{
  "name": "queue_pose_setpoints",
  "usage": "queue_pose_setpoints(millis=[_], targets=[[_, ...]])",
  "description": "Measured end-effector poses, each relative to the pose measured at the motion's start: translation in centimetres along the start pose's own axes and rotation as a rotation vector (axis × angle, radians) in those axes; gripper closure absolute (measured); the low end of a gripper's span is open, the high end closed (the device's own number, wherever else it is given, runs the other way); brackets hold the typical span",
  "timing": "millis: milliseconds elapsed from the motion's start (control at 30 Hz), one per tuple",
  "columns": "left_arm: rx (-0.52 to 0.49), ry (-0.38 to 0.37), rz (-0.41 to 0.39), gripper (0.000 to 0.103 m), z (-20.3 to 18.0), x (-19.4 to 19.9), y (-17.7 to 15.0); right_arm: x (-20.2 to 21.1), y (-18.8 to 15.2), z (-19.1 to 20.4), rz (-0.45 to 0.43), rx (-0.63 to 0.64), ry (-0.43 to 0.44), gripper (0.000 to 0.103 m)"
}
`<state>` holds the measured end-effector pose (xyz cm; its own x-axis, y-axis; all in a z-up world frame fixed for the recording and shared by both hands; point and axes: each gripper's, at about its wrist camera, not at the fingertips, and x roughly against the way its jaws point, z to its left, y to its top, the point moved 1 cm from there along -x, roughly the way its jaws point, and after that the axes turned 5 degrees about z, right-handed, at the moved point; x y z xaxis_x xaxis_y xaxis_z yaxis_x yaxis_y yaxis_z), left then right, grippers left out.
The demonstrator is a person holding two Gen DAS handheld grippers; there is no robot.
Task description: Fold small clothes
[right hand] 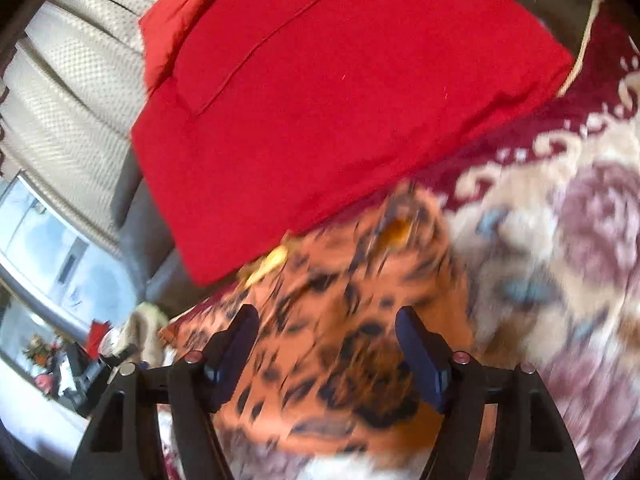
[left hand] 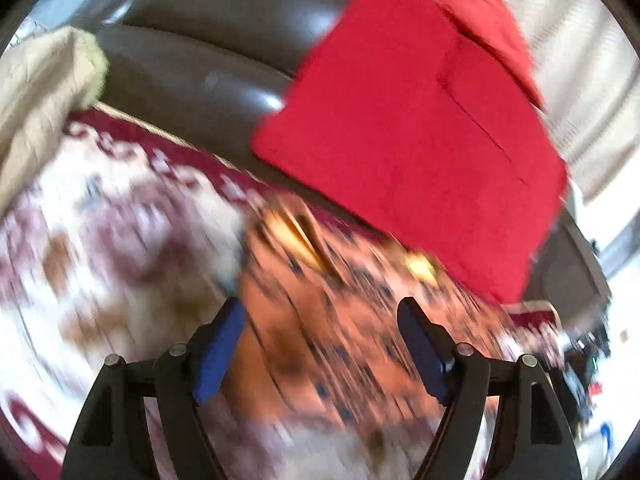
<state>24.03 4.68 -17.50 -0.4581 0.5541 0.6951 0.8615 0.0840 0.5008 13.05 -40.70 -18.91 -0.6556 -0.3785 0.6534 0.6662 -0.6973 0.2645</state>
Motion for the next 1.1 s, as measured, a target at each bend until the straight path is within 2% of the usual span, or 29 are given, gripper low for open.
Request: queue_pose_setpoints(millis=[100,200,267,333,467,533,600,633,667,700,733,800,933,1033,1100], targets=[[0.048,-0.053,0.064,0.024,-0.3,-0.1,-4.8,1.4,-2.2,0.4,0.014,0.004,0.054,0.029],[0.201,-0.113,0.116,0.024,1.1,-2.2,-6.7,2.1,-4.8,-0.9,0.078,-0.11,0.18,0.029],[0.305,-0.091,0.125,0.024,2.3,-3.1,-6.6,2.0,-6.5,-2.3,0.118,-0.193,0.18,0.028],[0.368,-0.12,0.098,0.024,3.0,-3.7,-6.1,1.9,-7.4,-4.0,0.125,-0.279,0.182,0.028],[0.476,-0.165,0.044,0.024,3.9,-5.2,-4.7,0.9,-6.8,-7.2,0.083,-0.408,0.161,0.027],[0.519,-0.155,0.031,0.025,4.2,-6.0,-4.1,-0.4,-6.7,-8.8,0.082,-0.506,0.206,0.027],[0.516,-0.141,0.004,0.026,3.9,-6.1,-3.5,-1.0,-6.1,-8.9,0.052,-0.507,0.199,0.027],[0.512,-0.119,-0.005,0.04,3.7,-6.1,-3.4,-1.2,-5.9,-8.7,0.026,-0.492,0.198,0.027],[0.511,-0.093,-0.008,0.052,3.7,-6.1,-3.3,-1.4,-5.7,-8.8,0.01,-0.483,0.201,0.031],[0.511,-0.076,-0.001,0.068,3.9,-6.1,-3.1,-1.6,-5.4,-8.9,-0.004,-0.478,0.202,0.038],[0.511,-0.064,0.012,0.071,4.2,-6.1,-3.0,-1.9,-5.3,-8.9,-0.015,-0.467,0.183,0.07],[0.499,-0.062,0.016,0.078,4.1,-5.7,-2.9,-2.0,-5.4,-8.6,-0.025,-0.433,0.118,0.073],[0.387,-0.026,-0.014,0.081,2.0,-3.4,-2.5,1.5,-5.4,-5.1,-0.125,-0.256,0.089,0.079],[0.289,-0.004,-0.027,0.081,0.1,0.0,-3.3,5.1,-6.7,-2.4,-0.182,-0.147,0.077,0.079],[0.246,0.024,-0.021,0.08,0.0,1.7,-4.6,7.4,-8.2,-1.8,-0.189,-0.128,0.093,0.079]])
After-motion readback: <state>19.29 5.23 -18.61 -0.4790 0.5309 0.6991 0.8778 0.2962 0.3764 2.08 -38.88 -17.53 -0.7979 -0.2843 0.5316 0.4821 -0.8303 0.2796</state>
